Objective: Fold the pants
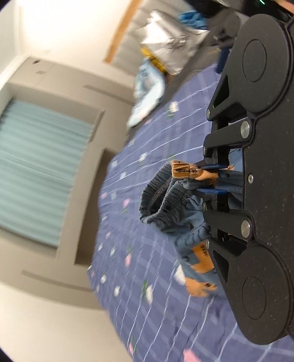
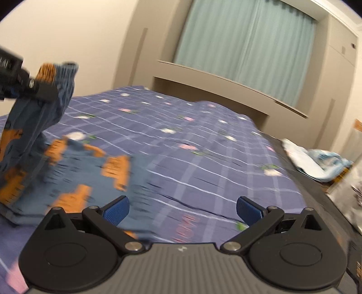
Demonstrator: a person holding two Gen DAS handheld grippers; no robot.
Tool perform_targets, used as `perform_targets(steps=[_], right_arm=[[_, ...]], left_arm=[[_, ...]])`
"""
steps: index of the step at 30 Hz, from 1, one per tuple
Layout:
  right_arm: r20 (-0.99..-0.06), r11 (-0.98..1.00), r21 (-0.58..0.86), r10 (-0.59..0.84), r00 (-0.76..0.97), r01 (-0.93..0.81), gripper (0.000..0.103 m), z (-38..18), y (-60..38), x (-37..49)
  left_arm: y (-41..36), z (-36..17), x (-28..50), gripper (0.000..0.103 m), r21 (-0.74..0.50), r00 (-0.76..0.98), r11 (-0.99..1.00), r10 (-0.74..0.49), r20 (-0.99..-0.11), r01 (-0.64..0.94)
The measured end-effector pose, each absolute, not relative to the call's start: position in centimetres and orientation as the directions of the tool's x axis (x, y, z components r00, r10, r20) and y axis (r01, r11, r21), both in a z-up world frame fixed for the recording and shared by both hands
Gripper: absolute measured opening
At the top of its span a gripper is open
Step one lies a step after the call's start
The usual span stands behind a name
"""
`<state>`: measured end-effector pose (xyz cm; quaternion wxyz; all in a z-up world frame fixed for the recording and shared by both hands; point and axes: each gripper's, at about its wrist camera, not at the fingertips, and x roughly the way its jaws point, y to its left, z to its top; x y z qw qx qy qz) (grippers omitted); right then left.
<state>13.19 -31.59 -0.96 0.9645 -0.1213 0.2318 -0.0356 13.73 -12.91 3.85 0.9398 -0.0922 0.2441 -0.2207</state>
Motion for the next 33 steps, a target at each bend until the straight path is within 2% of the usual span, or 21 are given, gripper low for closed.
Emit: perform_targets(steps=[7,12,15,18,24,28,30,32,33], right_arm=[[-0.471,0.971,-0.223,-0.181,0.864,0.082,0.103,-2.3,-35.7,12.7],[-0.484,0.979,-0.192,-0.151,0.862,0.064,0.103,-2.6,-36.5,12.9],[-0.481,0.984,-0.176,-0.113,0.869,0.031,0.103,-2.4,-36.3,13.8],[-0.473,0.99,-0.132,-0.027,0.88,-0.041,0.103,-1.6,-36.0,14.9],[-0.484,0.936,0.117,0.347,0.804,-0.333,0.103,-0.1,-34.7,18.6],[-0.489,0.865,0.21,0.496,0.717,-0.455,0.102,-0.2,-32.8,21.6],[-0.491,0.85,0.233,0.523,0.697,-0.473,0.092,-0.3,-32.1,23.1],[-0.5,0.848,0.255,0.526,0.688,-0.464,0.074,-0.5,-31.8,24.2],[-0.503,0.85,0.259,0.524,0.688,-0.458,0.065,-0.6,-31.8,24.5]], left_arm=[[-16.7,-1.4,17.0,0.023,-0.246,0.671,0.878,-0.474,-0.57,0.411],[-15.6,-1.3,15.4,0.057,-0.274,0.654,0.852,-0.519,-0.55,0.446],[-15.0,-0.8,14.2,0.065,-0.252,0.655,0.847,-0.524,-0.545,0.468],[-14.5,-0.8,13.1,0.069,-0.209,0.656,0.851,-0.508,-0.559,0.481],[-14.7,-1.5,11.7,0.069,-0.073,0.673,0.862,-0.443,-0.593,0.502],[-15.1,-1.2,11.1,0.069,-0.022,0.691,0.863,-0.42,-0.589,0.505],[-15.0,-1.1,11.2,0.059,-0.024,0.694,0.867,-0.414,-0.589,0.497],[-15.0,-1.0,11.4,0.035,-0.024,0.688,0.867,-0.412,-0.597,0.498],[-15.0,-1.0,11.5,0.031,-0.023,0.683,0.864,-0.414,-0.602,0.502]])
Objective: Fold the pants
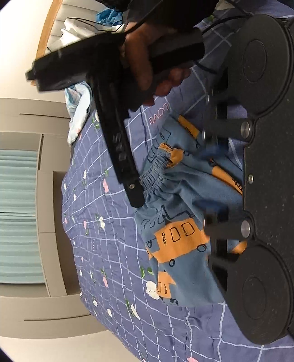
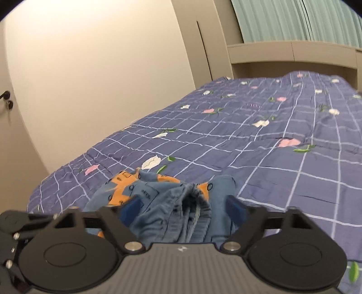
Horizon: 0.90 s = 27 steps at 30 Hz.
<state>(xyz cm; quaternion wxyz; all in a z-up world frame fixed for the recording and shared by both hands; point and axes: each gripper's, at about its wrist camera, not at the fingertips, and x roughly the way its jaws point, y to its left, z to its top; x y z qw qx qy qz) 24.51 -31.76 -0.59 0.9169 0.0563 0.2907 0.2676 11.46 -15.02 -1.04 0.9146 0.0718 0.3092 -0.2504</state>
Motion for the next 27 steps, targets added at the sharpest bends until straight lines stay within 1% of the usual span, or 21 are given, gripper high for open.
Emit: perform_targets(steps=[1,2,3,5,6,8,11,14,16,18,19,20,21,22,24,25,26,27], right_arm=[[-0.506,0.852,0.264,0.522,0.687,-0.453,0.06,-0.7,-31.7,24.9],[-0.511,0.853,0.269,0.521,0.684,-0.448,0.052,-0.8,-31.7,25.1],[-0.514,0.854,0.273,0.519,0.683,-0.444,0.048,-0.9,-31.7,25.4],[-0.517,0.859,0.271,0.51,0.687,-0.434,0.031,-0.9,-31.7,25.5],[-0.517,0.86,0.272,0.509,0.688,-0.432,0.021,-0.9,-31.9,25.4],[-0.512,0.86,0.271,0.51,0.692,-0.433,0.013,-0.8,-32.1,25.0],[-0.508,0.87,0.237,0.491,0.708,-0.433,0.01,-0.2,-32.1,24.3],[-0.492,0.883,0.214,0.466,0.735,-0.417,0.01,0.8,-32.4,23.4],[-0.498,0.894,0.194,0.444,0.745,-0.404,0.01,1.2,-32.6,23.2],[-0.518,0.901,0.184,0.429,0.74,-0.394,0.01,0.9,-32.5,23.4],[-0.533,0.903,0.183,0.423,0.733,-0.388,0.01,0.5,-32.4,23.6],[-0.542,0.906,0.181,0.417,0.73,-0.383,0.01,0.2,-32.3,23.6],[-0.547,0.907,0.177,0.413,0.729,-0.381,0.011,-0.1,-32.2,23.7],[-0.546,0.91,0.171,0.406,0.732,-0.377,0.013,-0.2,-32.2,23.5],[-0.534,0.916,0.161,0.394,0.748,-0.367,0.025,-0.1,-32.1,23.2],[-0.526,0.918,0.156,0.39,0.756,-0.364,0.03,0.1,-32.1,23.0],[-0.518,0.92,0.151,0.384,0.764,-0.361,0.045,0.2,-32.1,22.8],[-0.509,0.924,0.141,0.376,0.774,-0.356,0.053,0.4,-32.0,22.7]], left_arm=[[-15.1,-1.0,11.5,0.031,-0.023,0.682,0.863,-0.415,-0.602,0.504],[-15.1,-1.0,11.5,0.026,-0.026,0.68,0.861,-0.419,-0.602,0.507],[-15.1,-1.0,11.6,0.016,-0.031,0.676,0.859,-0.425,-0.603,0.512],[-15.2,-1.0,11.6,0.007,-0.037,0.672,0.856,-0.431,-0.603,0.516],[-15.3,-0.9,11.6,0.004,-0.038,0.673,0.856,-0.433,-0.6,0.516],[-15.3,-0.8,11.6,0.002,-0.038,0.674,0.853,-0.439,-0.594,0.521],[-15.4,-0.2,11.4,0.002,-0.052,0.675,0.85,-0.453,-0.583,0.525],[-15.5,0.4,11.1,0.002,-0.063,0.673,0.836,-0.481,-0.563,0.545],[-15.9,0.2,11.1,0.002,-0.062,0.664,0.83,-0.486,-0.568,0.555],[-16.3,-0.5,11.6,0.004,-0.069,0.647,0.832,-0.478,-0.594,0.551],[-16.2,-0.8,11.7,0.006,-0.079,0.641,0.833,-0.478,-0.601,0.548],[-16.1,-0.8,11.8,0.013,-0.095,0.636,0.833,-0.485,-0.6,0.545],[-15.7,-0.6,11.7,0.023,-0.112,0.639,0.835,-0.492,-0.591,0.539],[-15.3,-0.3,11.5,0.028,-0.12,0.647,0.838,-0.495,-0.58,0.533],[-14.4,0.4,11.2,0.054,-0.126,0.672,0.847,-0.491,-0.554,0.516],[-13.7,0.8,11.1,0.06,-0.128,0.692,0.859,-0.48,-0.539,0.496],[-12.9,1.2,11.0,0.07,-0.13,0.714,0.875,-0.46,-0.528,0.467],[-12.0,1.5,11.1,0.077,-0.137,0.737,0.893,-0.433,-0.518,0.429]])
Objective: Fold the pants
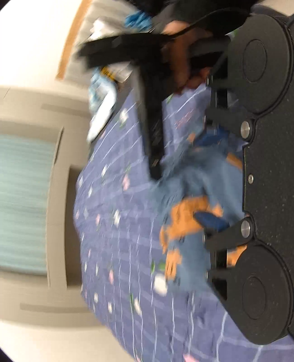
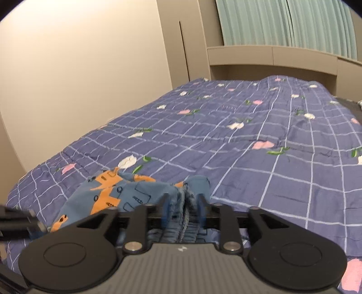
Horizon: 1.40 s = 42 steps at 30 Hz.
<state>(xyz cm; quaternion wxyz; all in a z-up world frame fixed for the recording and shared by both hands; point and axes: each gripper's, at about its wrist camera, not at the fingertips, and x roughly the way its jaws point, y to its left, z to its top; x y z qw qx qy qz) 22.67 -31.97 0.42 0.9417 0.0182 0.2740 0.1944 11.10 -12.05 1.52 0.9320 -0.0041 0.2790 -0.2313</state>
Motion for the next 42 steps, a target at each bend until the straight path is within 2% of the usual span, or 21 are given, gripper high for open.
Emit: perform_targets(steps=[1,3,5,9,15,20,32,38,42], right_arm=[[-0.498,0.928,0.125,0.364,0.787,-0.35,0.068,0.5,-31.7,22.5],[-0.488,0.934,0.097,0.346,0.802,-0.344,0.081,0.6,-31.2,22.3],[-0.486,0.94,0.074,0.325,0.811,-0.333,0.09,0.5,-30.5,22.5],[-0.509,0.948,0.046,0.293,0.809,-0.314,0.1,0.2,-29.0,23.2],[-0.549,0.952,0.016,0.263,0.794,-0.305,0.103,-0.4,-27.2,24.0],[-0.575,0.966,-0.032,0.191,0.795,-0.256,0.103,-1.3,-26.7,24.7],[-0.595,0.983,-0.023,0.132,0.793,-0.181,0.103,-2.2,-28.7,24.9],[-0.562,0.987,-0.041,0.107,0.82,-0.157,0.103,-1.1,-29.8,21.7],[-0.583,0.98,-0.026,0.146,0.799,-0.199,0.103,-1.3,-29.9,19.2]], left_arm=[[-11.4,1.8,11.2,0.08,-0.142,0.756,0.909,-0.406,-0.513,0.391],[-10.0,2.1,11.9,0.088,-0.149,0.793,0.942,-0.334,-0.509,0.3],[-8.6,1.8,13.0,0.097,-0.137,0.818,0.972,-0.235,-0.525,0.191],[-6.2,0.9,15.8,0.101,-0.111,0.821,0.994,-0.075,-0.567,0.015],[-5.5,-0.6,18.1,0.102,-0.072,0.797,0.996,-0.006,-0.604,-0.047],[-5.3,-1.7,18.3,0.102,-0.089,0.792,0.995,-0.014,-0.611,-0.051],[-5.3,-1.5,17.8,0.102,-0.092,0.78,0.995,-0.02,-0.625,-0.049],[-6.3,-0.9,14.4,0.102,-0.119,0.773,0.992,-0.102,-0.626,0.035],[-7.1,-2.0,13.1,0.102,-0.121,0.731,0.99,-0.132,-0.669,0.068]])
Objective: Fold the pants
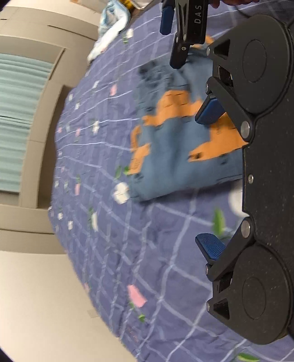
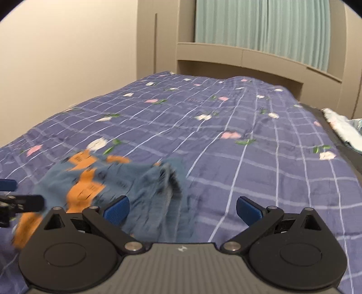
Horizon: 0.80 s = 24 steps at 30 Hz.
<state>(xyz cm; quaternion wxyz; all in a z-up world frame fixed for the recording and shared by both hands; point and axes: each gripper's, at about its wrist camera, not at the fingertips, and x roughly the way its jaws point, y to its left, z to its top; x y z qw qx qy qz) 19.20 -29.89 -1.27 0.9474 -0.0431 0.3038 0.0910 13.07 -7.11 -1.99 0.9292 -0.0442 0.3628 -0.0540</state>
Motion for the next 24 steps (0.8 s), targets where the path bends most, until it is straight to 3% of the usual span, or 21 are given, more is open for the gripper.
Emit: perform_targets(steps=[16,24], right_arm=[[-0.617,0.991,0.01,0.112,0.779,-0.134,0.103,-2.3,-30.9,15.5],[-0.543,0.971,0.064,0.229,0.808,-0.232,0.103,-0.5,-31.6,15.9]], left_arm=[[-7.0,-3.4,11.8,0.102,-0.152,0.668,0.986,-0.155,-0.728,0.062],[-6.5,-1.5,12.0,0.102,-0.166,0.686,0.984,-0.163,-0.709,0.062]])
